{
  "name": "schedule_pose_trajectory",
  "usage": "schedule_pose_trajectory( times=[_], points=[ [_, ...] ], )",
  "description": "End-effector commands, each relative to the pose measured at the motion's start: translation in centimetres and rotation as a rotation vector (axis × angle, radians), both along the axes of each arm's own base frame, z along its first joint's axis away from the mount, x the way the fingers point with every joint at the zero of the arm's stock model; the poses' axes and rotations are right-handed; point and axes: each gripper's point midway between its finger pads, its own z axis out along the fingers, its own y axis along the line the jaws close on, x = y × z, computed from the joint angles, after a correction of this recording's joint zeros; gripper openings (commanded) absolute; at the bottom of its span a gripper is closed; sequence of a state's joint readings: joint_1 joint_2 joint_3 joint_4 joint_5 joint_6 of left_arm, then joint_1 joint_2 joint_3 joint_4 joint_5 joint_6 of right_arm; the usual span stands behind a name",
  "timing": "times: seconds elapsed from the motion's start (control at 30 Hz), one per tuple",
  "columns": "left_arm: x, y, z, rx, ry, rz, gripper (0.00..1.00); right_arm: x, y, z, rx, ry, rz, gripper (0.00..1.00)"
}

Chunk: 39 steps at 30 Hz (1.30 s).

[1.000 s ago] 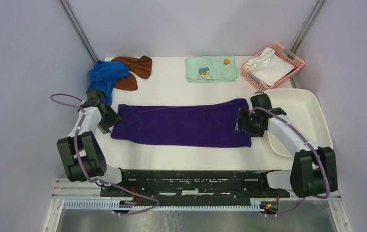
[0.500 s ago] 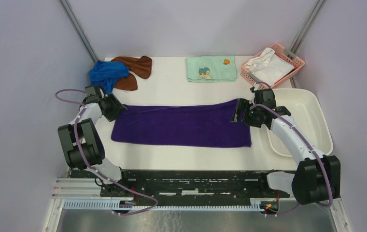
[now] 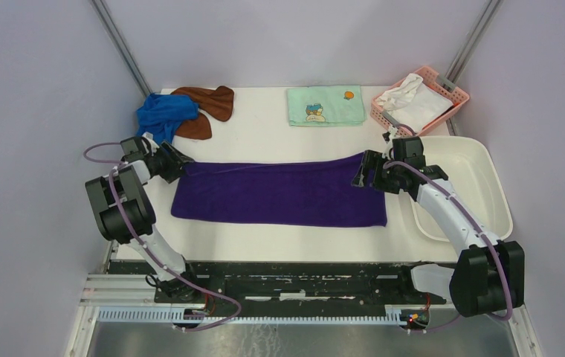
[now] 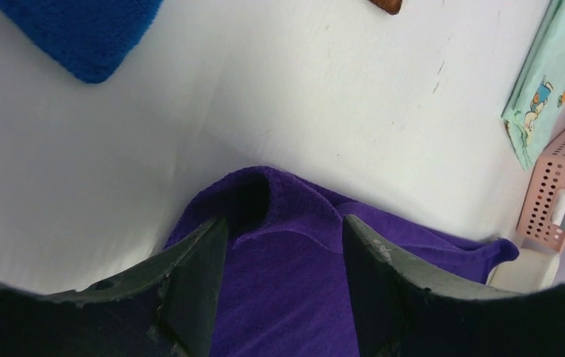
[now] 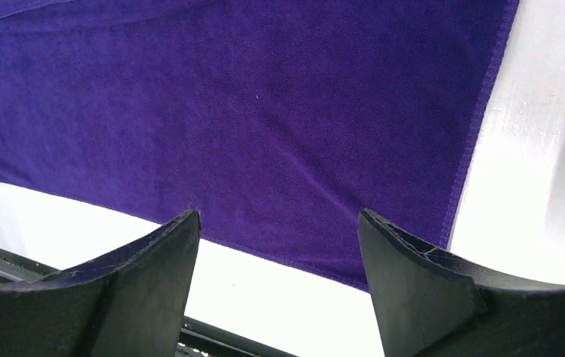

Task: Roll the towels
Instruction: Flatten out the towel at the center of the board.

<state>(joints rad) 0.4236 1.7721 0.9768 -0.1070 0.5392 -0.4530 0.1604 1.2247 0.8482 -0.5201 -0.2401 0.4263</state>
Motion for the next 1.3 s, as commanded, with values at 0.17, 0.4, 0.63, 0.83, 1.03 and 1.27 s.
schedule_pose_trajectory(
  times=[0.17,0.4,0.63,0.83,1.03,1.27],
  points=[
    [1.0,-1.2,-0.2,-0.056,-0.053,-0.090,0.65,0.8,0.3,1.2,0.015,-0.075,0.023,0.86],
    [0.5,-2.3,2.0,-0.077,-0.102,-0.113,0.63,0.9,0.4,1.2,0.020,-0.073,0.021,0.85],
    [0.4,-3.1,3.1,-0.097,-0.130,-0.135,0.58,0.8,0.4,1.4,0.025,-0.076,0.023,0.85],
    [0.3,-2.9,2.0,-0.071,-0.084,-0.124,0.53,0.8,0.5,1.5,0.034,-0.080,0.021,0.85],
    [0.6,-3.0,0.5,-0.061,-0.037,-0.119,0.47,0.9,0.7,1.5,0.045,-0.087,0.018,0.85],
    [0.5,-2.7,-0.3,-0.044,-0.004,-0.104,0.28,1.0,0.6,1.7,0.044,-0.095,0.014,0.85]
  ],
)
